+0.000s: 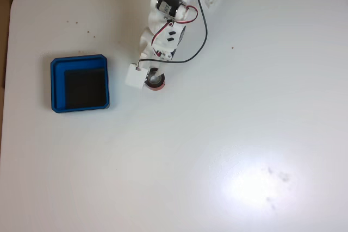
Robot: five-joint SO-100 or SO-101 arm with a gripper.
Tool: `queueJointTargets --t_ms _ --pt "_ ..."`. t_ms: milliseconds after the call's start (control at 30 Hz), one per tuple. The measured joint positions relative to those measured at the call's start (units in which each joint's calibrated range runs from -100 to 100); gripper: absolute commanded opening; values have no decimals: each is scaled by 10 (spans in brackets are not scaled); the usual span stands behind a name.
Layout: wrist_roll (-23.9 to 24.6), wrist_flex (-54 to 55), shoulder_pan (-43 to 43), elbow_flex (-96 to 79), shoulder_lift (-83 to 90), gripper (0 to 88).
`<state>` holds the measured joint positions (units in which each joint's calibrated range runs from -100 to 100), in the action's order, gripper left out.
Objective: Pick the red roll and drop it in the blue box
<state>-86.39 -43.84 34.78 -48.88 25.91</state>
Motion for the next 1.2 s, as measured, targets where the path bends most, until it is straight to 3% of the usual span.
queueJointTargets --t_ms 500,767,1200 --pt "1 0 27 4 -41 42" --pt "1 0 27 4 -41 149" --pt "1 0 34 4 -97 152"
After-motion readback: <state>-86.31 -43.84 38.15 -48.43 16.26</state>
